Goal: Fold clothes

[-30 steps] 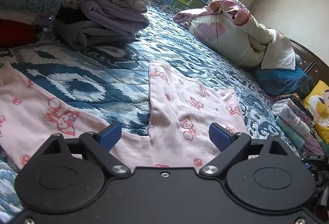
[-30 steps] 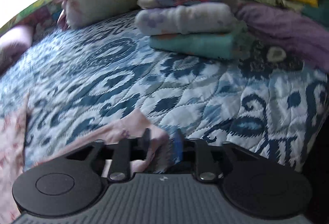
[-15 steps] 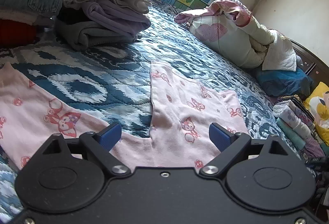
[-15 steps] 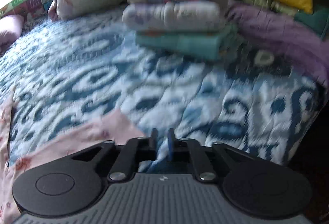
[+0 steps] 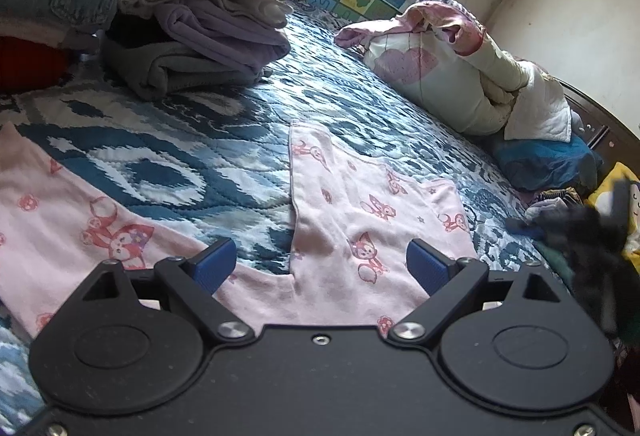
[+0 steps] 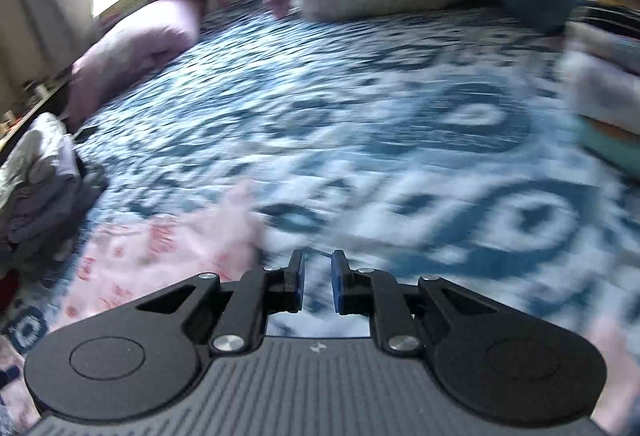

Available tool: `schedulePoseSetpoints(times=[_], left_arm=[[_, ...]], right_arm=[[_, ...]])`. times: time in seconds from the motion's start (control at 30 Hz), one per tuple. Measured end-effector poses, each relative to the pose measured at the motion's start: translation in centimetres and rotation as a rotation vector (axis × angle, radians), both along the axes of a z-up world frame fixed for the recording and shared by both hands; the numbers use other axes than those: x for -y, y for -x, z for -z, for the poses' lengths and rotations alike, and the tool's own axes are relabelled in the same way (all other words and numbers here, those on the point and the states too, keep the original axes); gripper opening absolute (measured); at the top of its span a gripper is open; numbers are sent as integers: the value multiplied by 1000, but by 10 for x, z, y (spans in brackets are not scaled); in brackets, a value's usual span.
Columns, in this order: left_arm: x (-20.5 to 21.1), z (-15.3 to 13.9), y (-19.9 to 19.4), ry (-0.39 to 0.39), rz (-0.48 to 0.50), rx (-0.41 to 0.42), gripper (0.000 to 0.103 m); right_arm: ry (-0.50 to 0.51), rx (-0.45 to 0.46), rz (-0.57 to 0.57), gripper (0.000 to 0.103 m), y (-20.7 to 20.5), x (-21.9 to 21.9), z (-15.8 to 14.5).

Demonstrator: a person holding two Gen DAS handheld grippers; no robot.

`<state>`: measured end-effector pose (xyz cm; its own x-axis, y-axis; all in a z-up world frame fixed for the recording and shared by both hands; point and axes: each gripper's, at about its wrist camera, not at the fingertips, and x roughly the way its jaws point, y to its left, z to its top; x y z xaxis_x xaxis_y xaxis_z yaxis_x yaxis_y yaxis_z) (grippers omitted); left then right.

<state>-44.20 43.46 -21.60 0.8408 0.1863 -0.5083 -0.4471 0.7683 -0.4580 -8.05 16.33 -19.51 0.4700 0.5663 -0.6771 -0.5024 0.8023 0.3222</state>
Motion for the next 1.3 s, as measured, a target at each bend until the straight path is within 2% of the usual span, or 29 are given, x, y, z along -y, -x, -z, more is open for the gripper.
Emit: schedulePoseSetpoints(times=[0.3, 0.4, 0.47, 0.5, 0.57, 0.73, 0.77, 0.8, 0.87, 0.9, 0.97, 1.07, 1.2, 1.3], left_arm=[[-6, 6, -4, 22, 14, -4, 93], [-6, 7, -4, 32, 14, 0, 93], [-6, 7, -4, 32, 16, -1, 93], [-6, 6, -4, 31, 18, -1, 93], [-6, 7, -4, 34, 17, -1, 93], [-7, 7, -4, 42, 17, 0, 93], [-8, 7, -4, 45, 16, 2, 93], [-8, 7, -4, 49, 15, 5, 93], [-8, 7, -3, 51, 19, 10, 93], [-8, 6, -3, 51, 21, 13, 93], [-8, 4, -1, 51, 18, 21, 93], [-11, 3, 0, 55, 6, 30, 93], [-14, 1, 6, 66, -22, 39, 93], [-12, -2, 9, 71, -13, 54, 93]], right_arm=[[-82, -106, -38, 18, -55, -59, 23], [-140, -141, -44, 18, -58, -66, 31], [-186, -164, -73, 13, -61, -66, 34], [-212, -170, -89, 7, -61, -65, 35], [-249, -172, -112, 7, -62, -63, 35], [-44, -56, -68, 4, -58, -73, 36], [-10, -27, -70, 7, -54, -76, 34], [23, 1, -71, 17, -50, -79, 32], [91, 58, -75, 20, -43, -84, 28], [106, 80, -77, 21, -41, -85, 25], [72, 102, -92, 21, -41, -80, 13], [50, 122, -162, 21, -23, -75, 2], [114, 97, -200, 20, 6, -62, 6], [105, 60, -185, 20, 28, -34, 0]])
